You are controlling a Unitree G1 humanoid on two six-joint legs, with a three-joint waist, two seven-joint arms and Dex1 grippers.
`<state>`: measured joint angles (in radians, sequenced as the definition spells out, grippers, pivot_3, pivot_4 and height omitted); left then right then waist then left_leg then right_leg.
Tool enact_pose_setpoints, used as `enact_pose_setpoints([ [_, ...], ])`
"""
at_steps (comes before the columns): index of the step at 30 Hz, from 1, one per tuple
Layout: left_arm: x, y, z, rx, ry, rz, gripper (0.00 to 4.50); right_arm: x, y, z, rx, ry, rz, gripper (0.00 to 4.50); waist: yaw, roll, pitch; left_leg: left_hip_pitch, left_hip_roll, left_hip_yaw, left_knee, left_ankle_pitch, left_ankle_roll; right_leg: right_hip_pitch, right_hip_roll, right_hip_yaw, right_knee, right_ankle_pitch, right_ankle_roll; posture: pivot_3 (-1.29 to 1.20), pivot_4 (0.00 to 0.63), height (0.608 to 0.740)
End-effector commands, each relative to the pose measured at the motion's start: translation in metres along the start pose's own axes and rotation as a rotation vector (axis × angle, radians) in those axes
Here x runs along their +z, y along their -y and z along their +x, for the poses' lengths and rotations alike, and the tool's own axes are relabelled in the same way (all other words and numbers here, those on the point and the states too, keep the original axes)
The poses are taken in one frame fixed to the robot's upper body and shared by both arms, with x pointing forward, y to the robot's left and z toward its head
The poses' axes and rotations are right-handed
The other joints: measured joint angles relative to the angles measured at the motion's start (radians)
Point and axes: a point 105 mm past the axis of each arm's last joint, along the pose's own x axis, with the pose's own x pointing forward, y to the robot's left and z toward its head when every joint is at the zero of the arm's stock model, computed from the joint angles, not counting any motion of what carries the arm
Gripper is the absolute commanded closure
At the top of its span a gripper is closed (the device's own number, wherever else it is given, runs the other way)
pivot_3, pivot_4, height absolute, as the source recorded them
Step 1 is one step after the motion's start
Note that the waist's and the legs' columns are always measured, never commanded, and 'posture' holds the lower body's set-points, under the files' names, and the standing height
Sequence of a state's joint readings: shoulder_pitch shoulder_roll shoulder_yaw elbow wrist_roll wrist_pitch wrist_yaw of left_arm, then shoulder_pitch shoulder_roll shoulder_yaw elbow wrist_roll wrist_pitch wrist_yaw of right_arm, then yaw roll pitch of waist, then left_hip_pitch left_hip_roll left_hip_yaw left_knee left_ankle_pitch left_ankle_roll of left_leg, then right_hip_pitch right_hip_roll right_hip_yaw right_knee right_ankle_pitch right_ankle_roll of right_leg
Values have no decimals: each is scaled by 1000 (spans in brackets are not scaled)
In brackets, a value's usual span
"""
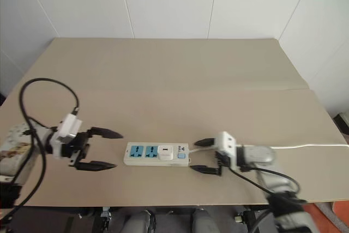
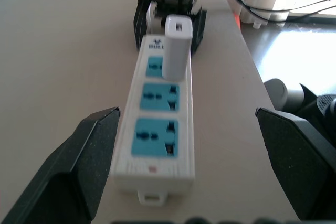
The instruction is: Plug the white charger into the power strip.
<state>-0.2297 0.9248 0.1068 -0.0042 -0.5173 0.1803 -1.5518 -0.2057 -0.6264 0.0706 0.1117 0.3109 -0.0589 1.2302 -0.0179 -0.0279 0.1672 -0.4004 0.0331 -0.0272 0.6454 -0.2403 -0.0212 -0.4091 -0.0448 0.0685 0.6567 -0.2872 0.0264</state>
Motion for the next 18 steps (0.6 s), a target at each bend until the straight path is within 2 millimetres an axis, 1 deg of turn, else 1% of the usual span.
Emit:
enact_pose_setpoints([
  [1, 3, -2, -28, 101, -42, 17, 0, 25, 3, -33, -79, 24, -42, 47, 1, 0, 0, 0, 0, 0, 0, 0, 0, 0, 0, 0, 0, 0, 0, 0, 150, 740],
  [3, -5, -3, -44, 184, -93, 7, 0, 25, 3, -58, -135, -17, -31, 47, 0, 2, 2, 1, 0, 1, 0, 0, 0, 0, 0, 0, 0, 0, 0, 0, 150, 740],
  [4, -7, -2, -50, 209, -108, 4, 0, 27, 5, -67, -165, -30, -31, 47, 0, 1, 2, 2, 0, 1, 0, 0, 0, 2, 0, 0, 0, 0, 0, 0, 150, 740],
  [9, -12, 7, -65, 273, -146, -30, 0, 32, 8, -99, -249, -77, -28, 47, -1, 1, 3, 6, 1, 3, 1, 0, 1, 5, 1, 1, 0, 0, -1, 0, 150, 740],
  [14, -13, 10, -65, 300, -127, -58, 0, 33, 13, -112, -286, -108, -41, 47, 0, 1, 3, 8, 1, 3, 1, 1, 1, 6, 2, 1, 1, 0, -1, 0, 150, 740],
  [18, -12, 4, -59, 341, -102, -60, 0, 34, 14, -111, -287, -109, -42, 47, 0, 1, 3, 8, 1, 3, 1, 1, 1, 6, 2, 1, 1, 0, -1, 0, 150, 740],
])
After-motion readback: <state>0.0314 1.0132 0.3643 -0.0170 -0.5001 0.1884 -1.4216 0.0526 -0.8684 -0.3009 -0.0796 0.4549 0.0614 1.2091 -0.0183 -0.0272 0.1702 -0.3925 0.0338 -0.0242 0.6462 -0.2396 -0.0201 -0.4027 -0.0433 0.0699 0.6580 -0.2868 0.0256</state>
